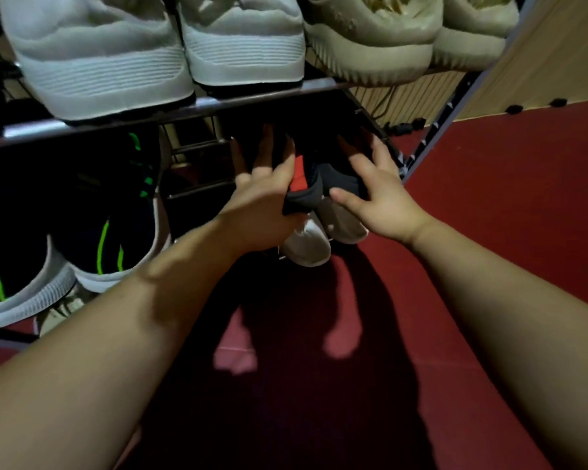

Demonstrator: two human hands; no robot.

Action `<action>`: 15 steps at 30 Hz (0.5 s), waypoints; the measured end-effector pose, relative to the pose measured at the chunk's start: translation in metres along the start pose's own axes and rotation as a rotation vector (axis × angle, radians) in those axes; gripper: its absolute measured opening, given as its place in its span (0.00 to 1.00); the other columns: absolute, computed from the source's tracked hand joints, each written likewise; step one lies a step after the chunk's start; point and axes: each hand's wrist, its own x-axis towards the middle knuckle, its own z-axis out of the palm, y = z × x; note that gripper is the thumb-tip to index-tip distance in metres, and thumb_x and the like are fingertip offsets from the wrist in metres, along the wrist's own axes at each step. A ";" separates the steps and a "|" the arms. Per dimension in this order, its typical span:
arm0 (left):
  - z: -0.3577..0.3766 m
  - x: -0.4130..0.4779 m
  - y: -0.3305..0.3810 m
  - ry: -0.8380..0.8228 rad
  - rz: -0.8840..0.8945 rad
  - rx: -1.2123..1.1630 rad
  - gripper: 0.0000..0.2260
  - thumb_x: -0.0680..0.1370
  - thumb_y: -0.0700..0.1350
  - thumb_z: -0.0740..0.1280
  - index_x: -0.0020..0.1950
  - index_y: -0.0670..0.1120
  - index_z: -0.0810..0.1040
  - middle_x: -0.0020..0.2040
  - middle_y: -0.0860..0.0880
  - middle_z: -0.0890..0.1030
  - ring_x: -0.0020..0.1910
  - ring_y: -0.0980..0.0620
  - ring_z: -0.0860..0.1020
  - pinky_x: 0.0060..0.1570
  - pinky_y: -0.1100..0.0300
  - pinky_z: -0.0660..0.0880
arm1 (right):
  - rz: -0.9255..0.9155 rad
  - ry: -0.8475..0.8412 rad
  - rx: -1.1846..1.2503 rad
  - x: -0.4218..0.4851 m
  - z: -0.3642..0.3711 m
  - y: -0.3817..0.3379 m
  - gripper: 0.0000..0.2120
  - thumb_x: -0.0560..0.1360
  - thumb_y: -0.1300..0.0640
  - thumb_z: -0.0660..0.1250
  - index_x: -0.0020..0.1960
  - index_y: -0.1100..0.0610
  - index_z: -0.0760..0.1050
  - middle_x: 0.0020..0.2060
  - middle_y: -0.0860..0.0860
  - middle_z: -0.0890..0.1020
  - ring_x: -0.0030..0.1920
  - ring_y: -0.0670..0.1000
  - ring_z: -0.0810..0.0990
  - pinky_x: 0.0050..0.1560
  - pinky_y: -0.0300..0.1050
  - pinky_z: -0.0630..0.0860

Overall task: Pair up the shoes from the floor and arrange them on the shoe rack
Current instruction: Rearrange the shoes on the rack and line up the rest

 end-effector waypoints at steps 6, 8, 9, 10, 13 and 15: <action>0.050 -0.040 -0.046 0.441 0.355 0.287 0.33 0.75 0.53 0.62 0.76 0.41 0.54 0.75 0.35 0.57 0.73 0.34 0.58 0.69 0.42 0.59 | 0.148 0.173 0.082 -0.042 0.021 -0.016 0.45 0.70 0.39 0.64 0.77 0.50 0.42 0.76 0.55 0.42 0.76 0.55 0.47 0.71 0.57 0.52; 0.072 -0.064 -0.074 0.382 0.507 0.454 0.36 0.73 0.51 0.66 0.76 0.43 0.54 0.75 0.35 0.56 0.74 0.35 0.54 0.72 0.39 0.54 | 0.202 0.230 0.053 -0.055 0.026 -0.015 0.44 0.73 0.44 0.67 0.77 0.52 0.43 0.76 0.57 0.44 0.76 0.55 0.47 0.69 0.58 0.54; 0.080 -0.080 -0.091 0.301 0.544 0.524 0.40 0.71 0.52 0.69 0.77 0.46 0.53 0.76 0.37 0.54 0.75 0.35 0.54 0.71 0.38 0.54 | 0.257 0.260 0.042 -0.059 0.027 -0.015 0.42 0.74 0.47 0.68 0.77 0.52 0.44 0.76 0.58 0.46 0.76 0.56 0.49 0.69 0.58 0.56; 0.087 -0.097 -0.108 0.195 0.569 0.595 0.44 0.68 0.53 0.72 0.78 0.49 0.51 0.77 0.39 0.51 0.75 0.36 0.53 0.71 0.38 0.53 | 0.332 0.287 0.044 -0.062 0.029 -0.016 0.41 0.74 0.48 0.68 0.77 0.53 0.46 0.76 0.58 0.48 0.76 0.57 0.50 0.68 0.58 0.57; 0.086 -0.145 -0.154 -0.023 0.458 0.707 0.50 0.66 0.51 0.74 0.78 0.53 0.45 0.77 0.39 0.46 0.76 0.37 0.44 0.71 0.37 0.45 | 0.626 0.221 0.019 -0.066 0.042 -0.025 0.40 0.73 0.48 0.68 0.76 0.50 0.48 0.75 0.57 0.50 0.74 0.60 0.55 0.69 0.58 0.57; 0.074 -0.171 -0.170 -0.052 0.174 0.633 0.51 0.64 0.49 0.75 0.78 0.52 0.46 0.76 0.36 0.53 0.75 0.36 0.46 0.69 0.38 0.45 | 0.736 0.050 -0.052 -0.070 0.058 -0.038 0.41 0.72 0.47 0.68 0.76 0.50 0.47 0.75 0.57 0.49 0.74 0.60 0.54 0.70 0.58 0.55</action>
